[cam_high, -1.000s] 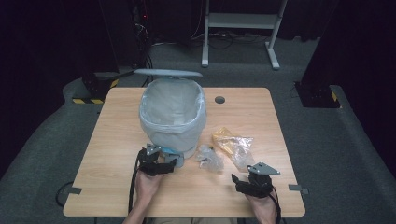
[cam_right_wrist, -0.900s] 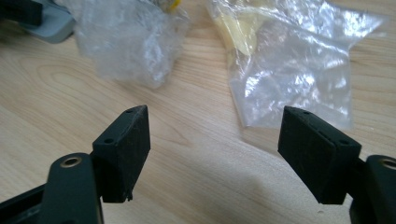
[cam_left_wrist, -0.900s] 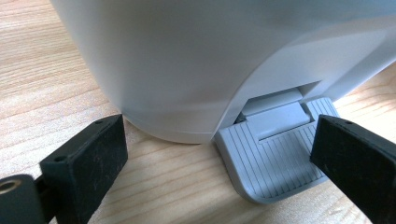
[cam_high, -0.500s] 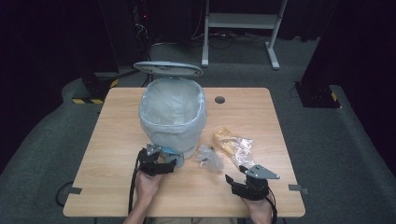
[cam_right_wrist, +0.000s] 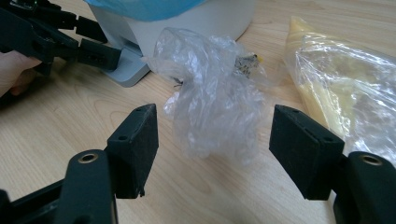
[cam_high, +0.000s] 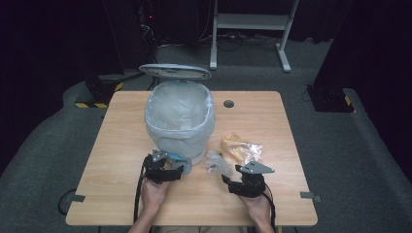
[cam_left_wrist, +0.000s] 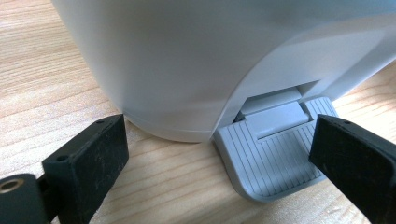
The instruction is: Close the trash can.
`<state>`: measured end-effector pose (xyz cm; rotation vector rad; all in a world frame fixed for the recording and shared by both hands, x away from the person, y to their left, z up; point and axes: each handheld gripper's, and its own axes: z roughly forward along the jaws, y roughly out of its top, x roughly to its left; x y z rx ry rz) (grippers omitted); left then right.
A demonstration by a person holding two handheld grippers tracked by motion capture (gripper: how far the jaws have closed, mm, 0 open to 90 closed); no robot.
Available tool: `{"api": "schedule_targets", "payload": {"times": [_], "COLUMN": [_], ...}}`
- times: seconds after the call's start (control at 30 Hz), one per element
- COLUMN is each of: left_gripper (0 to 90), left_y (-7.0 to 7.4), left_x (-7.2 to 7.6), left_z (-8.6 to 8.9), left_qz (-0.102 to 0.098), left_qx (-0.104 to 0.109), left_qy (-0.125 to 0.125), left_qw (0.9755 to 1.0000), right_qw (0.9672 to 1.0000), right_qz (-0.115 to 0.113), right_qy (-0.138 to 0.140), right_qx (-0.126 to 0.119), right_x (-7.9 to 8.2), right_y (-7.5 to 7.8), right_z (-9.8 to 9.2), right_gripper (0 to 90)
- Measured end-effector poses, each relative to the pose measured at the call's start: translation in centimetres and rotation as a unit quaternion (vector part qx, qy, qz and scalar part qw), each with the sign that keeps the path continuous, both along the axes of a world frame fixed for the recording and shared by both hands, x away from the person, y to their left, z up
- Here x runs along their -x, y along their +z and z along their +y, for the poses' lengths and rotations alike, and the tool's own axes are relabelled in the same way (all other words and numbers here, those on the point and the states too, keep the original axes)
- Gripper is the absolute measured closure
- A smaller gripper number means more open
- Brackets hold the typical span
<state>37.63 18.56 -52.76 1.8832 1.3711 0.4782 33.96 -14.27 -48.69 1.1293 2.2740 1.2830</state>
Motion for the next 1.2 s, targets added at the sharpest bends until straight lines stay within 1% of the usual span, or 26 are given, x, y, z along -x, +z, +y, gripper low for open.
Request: {"api": "schedule_targets", "payload": {"times": [0.17, 0.3, 0.33, 0.37, 0.43, 0.53, 0.57, 0.6, 0.67, 0.7, 0.73, 0.77, 0.8, 0.83, 0.87, 0.9, 0.93, 0.97, 1.07, 1.17, 1.2], "left_gripper": [4.8, 4.8, 4.8, 4.8, 4.8, 4.8, 4.8, 4.8, 4.8, 4.8, 4.8, 4.8, 4.8, 4.8, 4.8, 4.8, 4.8, 4.8, 4.8, 4.8, 4.8], "left_y": [0.0, 0.0, 0.0, 0.0, 0.0, 0.0, 0.0, 0.0, 0.0, 0.0, 0.0, 0.0, 0.0, 0.0, 0.0, 0.0, 0.0, 0.0, 0.0, 0.0, 0.0], "left_x": [0.0, 0.0, 0.0, 0.0, 0.0, 0.0, 0.0, 0.0, 0.0, 0.0, 0.0, 0.0, 0.0, 0.0, 0.0, 0.0, 0.0, 0.0, 0.0, 0.0, 0.0], "left_z": [0.0, 0.0, 0.0, 0.0, 0.0, 0.0, 0.0, 0.0, 0.0, 0.0, 0.0, 0.0, 0.0, 0.0, 0.0, 0.0, 0.0, 0.0, 0.0, 0.0, 0.0], "left_qz": [0.000, 0.000, 0.000, 0.000, 0.000, 0.000, 0.000, 0.000, 0.000, 0.000, 0.000, 0.000, 0.000, 0.000, 0.000, 0.000, 0.000, 0.000, 0.000, 0.000, 0.000], "left_qx": [0.000, 0.000, 0.001, 0.001, 0.001, 0.001, 0.002, 0.001, 0.001, 0.001, 0.001, 0.001, 0.001, 0.001, 0.001, 0.001, 0.001, 0.002, 0.001, 0.002, 0.002], "left_qy": [0.000, 0.000, 0.000, 0.000, -0.001, -0.001, -0.001, -0.001, -0.001, -0.001, -0.001, -0.001, -0.001, -0.001, -0.001, -0.001, -0.001, -0.001, -0.001, -0.001, -0.001], "left_qw": [1.0000, 1.0000, 1.0000, 1.0000, 1.0000, 1.0000, 1.0000, 1.0000, 1.0000, 1.0000, 1.0000, 1.0000, 1.0000, 1.0000, 1.0000, 1.0000, 1.0000, 1.0000, 1.0000, 1.0000, 1.0000], "right_qw": [1.0000, 0.9999, 0.9999, 0.9999, 0.9996, 0.9994, 0.9990, 0.9990, 0.9986, 0.9983, 0.9983, 0.9982, 0.9982, 0.9982, 0.9980, 0.9980, 0.9979, 0.9979, 0.9980, 0.9981, 0.9984], "right_qz": [0.003, 0.004, 0.010, 0.010, 0.018, 0.023, 0.026, 0.026, 0.030, 0.034, 0.034, 0.033, 0.033, 0.036, 0.044, 0.044, 0.043, 0.043, 0.045, 0.043, 0.042], "right_qy": [0.007, 0.008, 0.005, 0.005, 0.006, 0.008, 0.009, 0.009, 0.008, 0.011, 0.011, 0.013, 0.013, 0.013, 0.014, 0.014, 0.016, 0.016, 0.020, 0.024, 0.026], "right_qx": [0.007, 0.010, 0.012, 0.012, 0.019, 0.027, 0.034, 0.034, 0.042, 0.046, 0.046, 0.048, 0.048, 0.046, 0.043, 0.043, 0.045, 0.045, 0.039, 0.037, 0.028], "right_x": [-0.9, -1.4, -1.8, -1.8, -2.3, -2.5, -2.7, -2.7, -2.7, -2.9, -2.9, -2.9, -2.9, -2.9, -2.8, -2.8, -2.7, -2.7, -2.6, -2.5, -2.4], "right_y": [0.2, 0.0, -0.3, -0.3, -0.7, -1.0, -1.2, -1.2, -1.3, -1.7, -1.7, -1.9, -1.9, -2.0, -2.3, -2.3, -2.5, -2.5, -2.5, -2.4, -2.3], "right_z": [1.0, 1.2, 1.3, 1.3, 1.5, 1.6, 1.7, 1.7, 1.8, 1.7, 1.7, 1.6, 1.6, 1.5, 1.4, 1.4, 1.4, 1.4, 1.3, 1.3, 1.1], "right_gripper": [33.0, 34.7, 36.1, 36.1, 39.0, 41.3, 45.1, 45.1, 50.4, 58.8, 58.8, 65.5, 65.5, 68.5, 74.2, 74.2, 79.0, 79.0, 83.1, 84.4, 85.1]}}
